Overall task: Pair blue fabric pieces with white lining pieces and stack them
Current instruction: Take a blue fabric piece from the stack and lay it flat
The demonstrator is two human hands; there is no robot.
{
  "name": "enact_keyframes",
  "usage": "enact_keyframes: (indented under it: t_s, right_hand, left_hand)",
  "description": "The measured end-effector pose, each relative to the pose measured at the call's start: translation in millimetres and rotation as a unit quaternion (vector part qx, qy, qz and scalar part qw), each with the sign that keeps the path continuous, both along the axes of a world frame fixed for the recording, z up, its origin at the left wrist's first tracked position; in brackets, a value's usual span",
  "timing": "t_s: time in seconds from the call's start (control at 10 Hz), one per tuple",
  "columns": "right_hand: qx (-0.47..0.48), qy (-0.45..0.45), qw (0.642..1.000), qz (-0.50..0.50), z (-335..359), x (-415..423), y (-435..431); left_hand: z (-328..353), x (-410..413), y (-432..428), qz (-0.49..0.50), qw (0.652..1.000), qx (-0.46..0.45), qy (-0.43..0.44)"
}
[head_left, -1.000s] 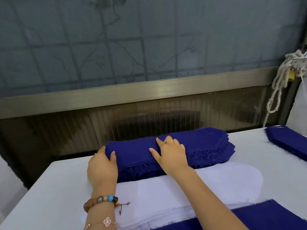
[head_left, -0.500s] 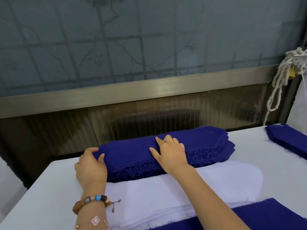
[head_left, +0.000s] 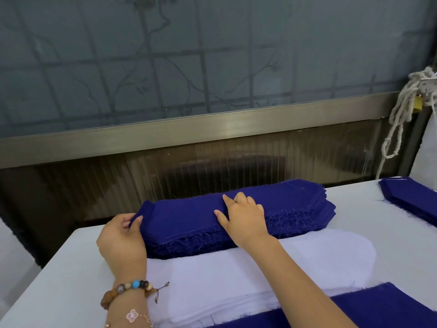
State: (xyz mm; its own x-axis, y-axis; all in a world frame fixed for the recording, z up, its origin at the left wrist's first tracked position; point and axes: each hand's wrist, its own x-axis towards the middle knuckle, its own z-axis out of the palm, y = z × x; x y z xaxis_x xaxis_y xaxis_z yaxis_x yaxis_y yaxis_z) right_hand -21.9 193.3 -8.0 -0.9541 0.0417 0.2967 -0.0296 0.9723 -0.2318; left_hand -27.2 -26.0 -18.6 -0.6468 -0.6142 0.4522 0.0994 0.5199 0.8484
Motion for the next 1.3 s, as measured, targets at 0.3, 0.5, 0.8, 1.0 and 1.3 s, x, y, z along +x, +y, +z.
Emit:
enact_keyframes:
  t_s: [0.3, 0.5, 0.8, 1.0, 1.3]
  right_hand:
    - [0.000, -0.001, 1.000, 0.001, 0.3, 0.5, -0.2]
    - [0.002, 0.001, 1.000, 0.000, -0.2, 0.6, -0.6]
    - [0.002, 0.005, 1.000, 0.001, -1.3, 0.4, -0.4]
    - [0.002, 0.008, 1.000, 0.002, -1.9, -0.3, 0.0]
    - [0.004, 0.012, 1.000, 0.005, -3.3, -0.8, 0.2]
  left_hand:
    - [3.6, 3.8, 1.9, 0.018, 0.999, -0.015, 0.031]
    - [0.3, 3.0, 1.1, 0.057, 0.996, -0.064, 0.028]
    - [8.7, 5.2, 2.9, 0.054, 0.983, -0.153, 0.088]
    - [12.1, 2.3, 0.8, -0.074, 0.986, 0.043, 0.141]
    - [2.2, -8.6, 7.3, -0.164, 0.985, 0.056, 0.001]
